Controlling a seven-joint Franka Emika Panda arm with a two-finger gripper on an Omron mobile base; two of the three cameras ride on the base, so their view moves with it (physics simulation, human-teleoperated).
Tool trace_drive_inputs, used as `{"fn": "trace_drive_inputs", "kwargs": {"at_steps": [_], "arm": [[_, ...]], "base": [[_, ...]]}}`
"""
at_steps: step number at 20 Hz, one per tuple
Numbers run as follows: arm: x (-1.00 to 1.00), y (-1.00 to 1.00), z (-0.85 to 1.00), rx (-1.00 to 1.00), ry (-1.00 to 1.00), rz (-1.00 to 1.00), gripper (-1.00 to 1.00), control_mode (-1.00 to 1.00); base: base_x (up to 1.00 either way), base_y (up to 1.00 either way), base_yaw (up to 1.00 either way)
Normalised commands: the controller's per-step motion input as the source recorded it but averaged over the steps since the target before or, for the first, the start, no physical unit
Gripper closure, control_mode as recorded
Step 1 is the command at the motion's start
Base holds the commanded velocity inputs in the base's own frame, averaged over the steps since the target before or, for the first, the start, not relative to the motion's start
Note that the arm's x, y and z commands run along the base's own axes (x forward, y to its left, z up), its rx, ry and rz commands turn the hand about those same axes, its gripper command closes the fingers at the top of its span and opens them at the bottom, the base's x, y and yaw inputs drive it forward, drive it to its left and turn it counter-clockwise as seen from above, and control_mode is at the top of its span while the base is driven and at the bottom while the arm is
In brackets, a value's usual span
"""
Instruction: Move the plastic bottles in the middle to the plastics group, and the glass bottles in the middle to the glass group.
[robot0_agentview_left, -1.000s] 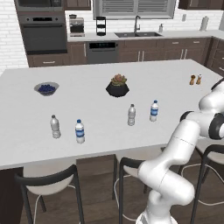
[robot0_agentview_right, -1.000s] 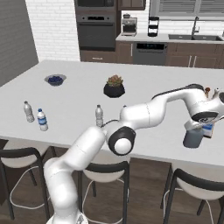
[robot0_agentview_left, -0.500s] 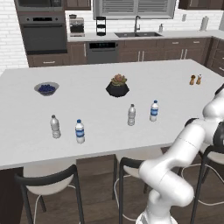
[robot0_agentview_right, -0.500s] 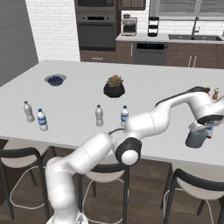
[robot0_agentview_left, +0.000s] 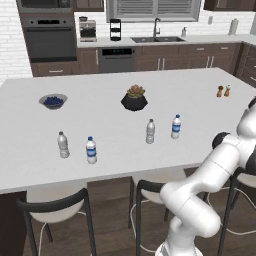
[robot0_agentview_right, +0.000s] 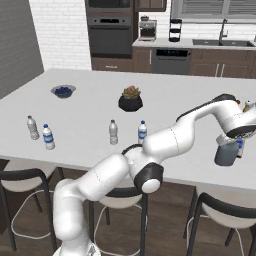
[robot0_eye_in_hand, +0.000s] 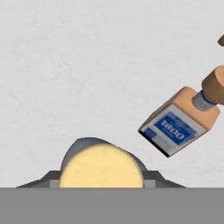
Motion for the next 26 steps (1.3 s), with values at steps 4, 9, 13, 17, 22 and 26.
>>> {"fn": "trace_drive_inputs", "kwargs": {"at_steps": [4, 9, 13, 17, 22, 26], "arm": [[0.02, 0.0, -0.05, -0.04, 0.01, 0.0, 1.0, -1.0], [0.0, 0.0, -0.02, -0.03, 0.02, 0.0, 1.0, -1.0], [0.03, 0.0, -0.18, 0.0, 0.02, 0.0, 1.0, -1.0], [0.14, 0.0, -0.46, 0.0, 0.09, 0.0, 1.0, -1.0], [0.01, -0.01, -0.36, 0.0, 0.13, 0.0, 1.0, -1.0], [0.03, -0.13, -0.15, 0.0, 0.09, -0.01, 1.0, -1.0]], "base": [[0.0, 0.0, 0.0], [0.0, 0.0, 0.0], [0.0, 0.0, 0.0], [0.0, 0.0, 0.0], [0.0, 0.0, 0.0], [0.0, 0.0, 0.0]]}}
